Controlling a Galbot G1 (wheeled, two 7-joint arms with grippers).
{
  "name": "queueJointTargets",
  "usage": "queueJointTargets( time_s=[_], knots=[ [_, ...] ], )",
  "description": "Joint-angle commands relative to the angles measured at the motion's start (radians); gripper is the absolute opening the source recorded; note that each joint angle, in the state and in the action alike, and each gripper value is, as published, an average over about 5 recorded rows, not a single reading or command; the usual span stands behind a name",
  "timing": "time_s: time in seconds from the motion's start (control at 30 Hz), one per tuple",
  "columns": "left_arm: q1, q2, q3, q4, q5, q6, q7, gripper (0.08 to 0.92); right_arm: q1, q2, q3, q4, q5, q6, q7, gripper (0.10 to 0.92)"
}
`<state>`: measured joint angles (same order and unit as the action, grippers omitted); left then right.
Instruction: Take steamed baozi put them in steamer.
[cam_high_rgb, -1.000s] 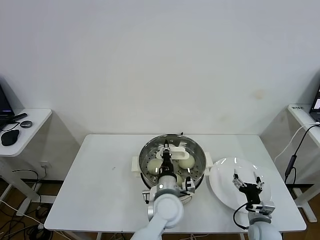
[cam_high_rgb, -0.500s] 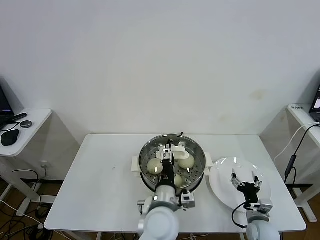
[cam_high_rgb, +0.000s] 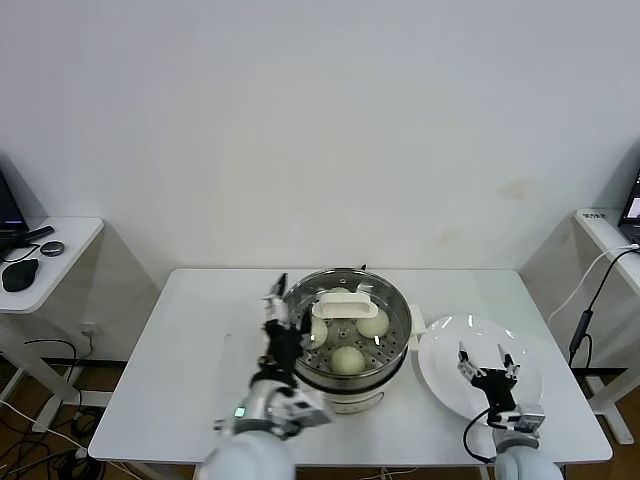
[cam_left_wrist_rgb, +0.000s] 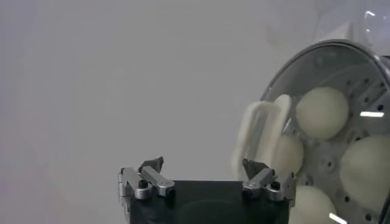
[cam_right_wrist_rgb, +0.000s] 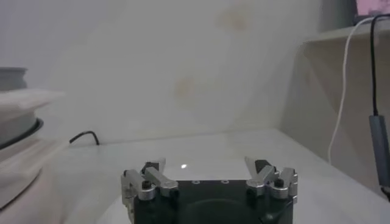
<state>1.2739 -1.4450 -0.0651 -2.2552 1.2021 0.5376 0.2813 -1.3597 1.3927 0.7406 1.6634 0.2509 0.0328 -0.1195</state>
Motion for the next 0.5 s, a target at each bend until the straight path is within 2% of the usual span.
queueJointTargets(
  time_s=[0.03,0.13,0.2,0.37,0.5],
  knots=[
    [0.195,0.008,-0.554,-0.075,-0.870,-0.344,-0.193,0.823,-0.109,-0.008,-0.031,0.117,-0.035,-0.001,-0.049,0.823],
    [0.274,-0.010,-0.608,0.009,-0.939,-0.478,-0.263,0.823,-0.163,-0.012,-0.028,0.166,-0.013,-0.031,-0.034,0.823],
    [0.324,-0.019,-0.623,0.064,-0.985,-0.526,-0.302,0.823,-0.200,-0.017,-0.024,0.196,-0.011,-0.048,-0.023,0.823],
    [0.438,-0.036,-0.612,0.148,-1.147,-0.494,-0.354,0.823,-0.259,-0.035,-0.018,0.241,-0.004,-0.073,-0.012,0.823],
    [0.516,-0.035,-0.587,0.174,-1.160,-0.470,-0.363,0.823,-0.275,-0.040,-0.015,0.258,0.003,-0.073,-0.015,0.823]
  ],
)
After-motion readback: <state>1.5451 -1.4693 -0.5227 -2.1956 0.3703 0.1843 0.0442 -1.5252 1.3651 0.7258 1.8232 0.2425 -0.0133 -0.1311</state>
